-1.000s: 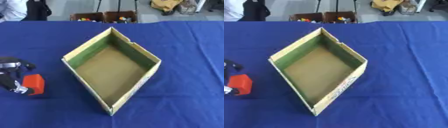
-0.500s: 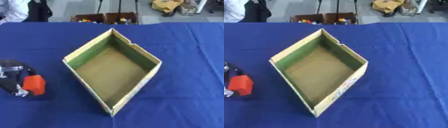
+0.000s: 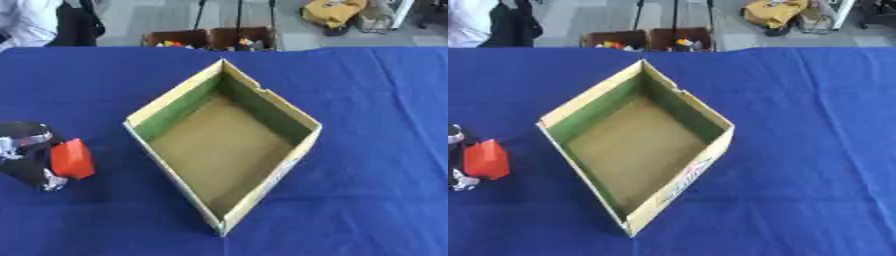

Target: Pick up objects on the table and place them in the box.

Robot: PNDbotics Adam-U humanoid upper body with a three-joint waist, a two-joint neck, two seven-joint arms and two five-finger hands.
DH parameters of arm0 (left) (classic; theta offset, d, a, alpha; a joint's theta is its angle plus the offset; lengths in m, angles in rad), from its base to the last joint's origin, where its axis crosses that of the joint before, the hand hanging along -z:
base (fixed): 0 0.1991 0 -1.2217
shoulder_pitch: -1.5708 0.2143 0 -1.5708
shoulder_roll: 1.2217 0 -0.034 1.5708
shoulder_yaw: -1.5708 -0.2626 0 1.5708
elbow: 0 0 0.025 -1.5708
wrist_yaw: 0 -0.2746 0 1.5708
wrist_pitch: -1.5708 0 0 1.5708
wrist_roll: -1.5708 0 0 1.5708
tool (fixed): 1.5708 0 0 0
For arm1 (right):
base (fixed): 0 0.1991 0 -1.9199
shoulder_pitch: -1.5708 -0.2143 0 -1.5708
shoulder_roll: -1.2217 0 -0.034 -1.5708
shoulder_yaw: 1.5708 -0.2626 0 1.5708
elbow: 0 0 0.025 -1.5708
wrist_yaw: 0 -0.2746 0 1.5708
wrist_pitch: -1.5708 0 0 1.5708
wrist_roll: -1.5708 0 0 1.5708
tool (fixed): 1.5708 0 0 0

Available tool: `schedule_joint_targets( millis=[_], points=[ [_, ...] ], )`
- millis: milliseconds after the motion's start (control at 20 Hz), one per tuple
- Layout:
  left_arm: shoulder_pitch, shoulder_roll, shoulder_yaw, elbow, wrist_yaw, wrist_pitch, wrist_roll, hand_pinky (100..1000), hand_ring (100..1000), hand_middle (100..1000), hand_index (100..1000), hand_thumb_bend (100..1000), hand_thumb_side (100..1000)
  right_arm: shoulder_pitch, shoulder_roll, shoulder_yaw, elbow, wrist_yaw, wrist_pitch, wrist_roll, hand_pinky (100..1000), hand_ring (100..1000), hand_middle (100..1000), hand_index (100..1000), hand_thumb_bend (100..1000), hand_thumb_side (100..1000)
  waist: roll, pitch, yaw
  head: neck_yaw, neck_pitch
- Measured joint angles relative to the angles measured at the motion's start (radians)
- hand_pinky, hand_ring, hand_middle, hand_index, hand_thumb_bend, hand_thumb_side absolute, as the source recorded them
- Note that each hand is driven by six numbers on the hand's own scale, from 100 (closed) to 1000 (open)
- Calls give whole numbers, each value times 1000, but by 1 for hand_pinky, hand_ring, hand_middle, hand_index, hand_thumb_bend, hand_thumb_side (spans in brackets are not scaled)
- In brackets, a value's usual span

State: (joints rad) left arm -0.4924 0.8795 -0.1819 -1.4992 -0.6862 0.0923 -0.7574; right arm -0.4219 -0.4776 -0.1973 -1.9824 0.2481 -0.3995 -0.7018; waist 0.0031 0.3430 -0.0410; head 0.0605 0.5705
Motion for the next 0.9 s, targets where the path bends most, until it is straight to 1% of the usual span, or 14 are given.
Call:
schedule_joint_targets(
  millis=[100,200,450,500,550,700,800,900],
  points=[
    [0,0,-3,0,-1,7,14,279,523,582,671,203,490,0,0,0,0,0,1,-1,757,702,755,731,100,659,0,0,0,0,0],
    [0,0,-4,0,-3,14,25,266,515,575,664,110,498,0,0,-1,0,0,3,-3,758,702,755,732,100,658,0,0,0,1,0],
    [-1,0,-4,-6,-34,25,48,247,501,573,663,100,482,0,0,-3,0,0,3,-4,757,703,754,732,100,658,0,0,1,3,0],
    [-2,0,-4,-8,-38,26,50,242,498,578,666,100,495,0,0,-3,0,0,3,-4,757,703,755,733,100,659,0,0,1,3,0],
    [-2,0,-3,-13,-41,27,51,237,495,576,664,100,469,0,0,-3,0,0,3,-4,757,703,755,733,100,657,0,0,1,4,0],
    [-8,2,8,-35,-41,30,49,227,489,571,661,100,468,1,0,-3,0,0,4,-5,757,703,754,733,100,656,0,0,2,4,0],
    [-9,4,18,-52,-38,36,45,214,479,559,650,100,483,1,0,-3,0,0,5,-6,757,703,754,733,100,656,0,0,4,4,0],
    [-11,11,29,-73,-33,44,43,210,477,552,642,100,473,1,0,-3,0,0,5,-7,757,703,754,733,100,655,0,0,6,4,0]
  ],
)
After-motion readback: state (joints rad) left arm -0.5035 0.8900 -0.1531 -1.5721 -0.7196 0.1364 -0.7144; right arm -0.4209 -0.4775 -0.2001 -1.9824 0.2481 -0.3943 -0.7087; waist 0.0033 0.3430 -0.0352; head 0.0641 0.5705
